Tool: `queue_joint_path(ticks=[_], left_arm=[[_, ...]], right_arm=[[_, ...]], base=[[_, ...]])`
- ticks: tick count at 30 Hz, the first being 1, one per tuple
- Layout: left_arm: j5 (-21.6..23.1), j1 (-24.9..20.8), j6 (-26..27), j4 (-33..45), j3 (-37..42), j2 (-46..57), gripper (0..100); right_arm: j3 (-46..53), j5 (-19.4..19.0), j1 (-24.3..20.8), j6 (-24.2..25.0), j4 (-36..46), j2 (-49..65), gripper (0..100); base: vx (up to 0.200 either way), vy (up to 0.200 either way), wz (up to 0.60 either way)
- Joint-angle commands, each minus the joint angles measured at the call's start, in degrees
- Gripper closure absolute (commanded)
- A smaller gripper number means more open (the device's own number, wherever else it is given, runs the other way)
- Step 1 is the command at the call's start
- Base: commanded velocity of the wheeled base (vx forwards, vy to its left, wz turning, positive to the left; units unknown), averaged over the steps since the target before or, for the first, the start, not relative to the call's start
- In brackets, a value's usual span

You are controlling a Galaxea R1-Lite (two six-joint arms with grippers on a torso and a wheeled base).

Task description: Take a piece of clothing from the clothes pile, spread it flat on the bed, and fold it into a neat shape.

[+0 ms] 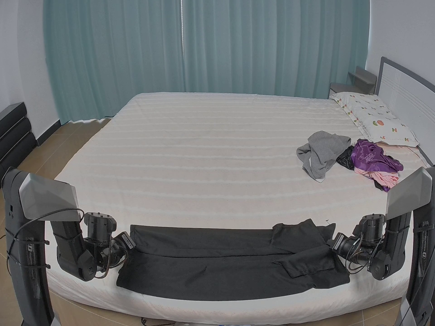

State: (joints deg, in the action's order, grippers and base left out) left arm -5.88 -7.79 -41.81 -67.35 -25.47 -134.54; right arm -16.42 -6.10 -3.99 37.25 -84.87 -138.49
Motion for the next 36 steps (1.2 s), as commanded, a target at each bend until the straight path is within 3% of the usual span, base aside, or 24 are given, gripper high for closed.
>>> queue_joint_path(ticks=[1, 11, 22, 23, 27, 28, 36], left_arm=[[-0.01, 0.06, 0.07, 0.03, 0.86, 0.33, 100], [-0.01, 1.55, -0.02, 0.47, 1.3, 2.0, 100], [0.16, 1.02, 0.07, 0.47, 1.65, 1.12, 100], [0.25, 1.02, 0.07, 0.47, 1.65, 1.03, 100], [0.43, 0.93, -0.02, 0.47, 1.74, 1.47, 100], [0.51, 0.93, -0.11, 0.47, 1.74, 1.47, 0], [1.22, 1.29, -0.37, 0.47, 2.44, 4.37, 0]], right_arm=[[1.57, 0.03, 0.65, 0.01, -0.03, 1.82, 100], [3.33, -0.5, 2.49, 0.01, -0.03, 3.4, 100], [4.2, -0.58, 0.12, -0.08, -0.03, 1.38, 100], [4.2, -0.58, -0.06, -0.08, -0.03, 1.2, 0], [4.2, -0.5, -0.58, -0.08, -0.03, 1.11, 0], [4.2, -0.58, -0.58, -0.08, -0.03, 1.2, 0], [2.71, -0.76, 3.46, 0.27, -0.21, 3.49, 0]], base=[[0.0, 0.0, 0.0], [0.0, 0.0, 0.0], [0.0, 0.0, 0.0], [0.0, 0.0, 0.0], [0.0, 0.0, 0.0], [0.0, 0.0, 0.0], [0.0, 0.0, 0.0]])
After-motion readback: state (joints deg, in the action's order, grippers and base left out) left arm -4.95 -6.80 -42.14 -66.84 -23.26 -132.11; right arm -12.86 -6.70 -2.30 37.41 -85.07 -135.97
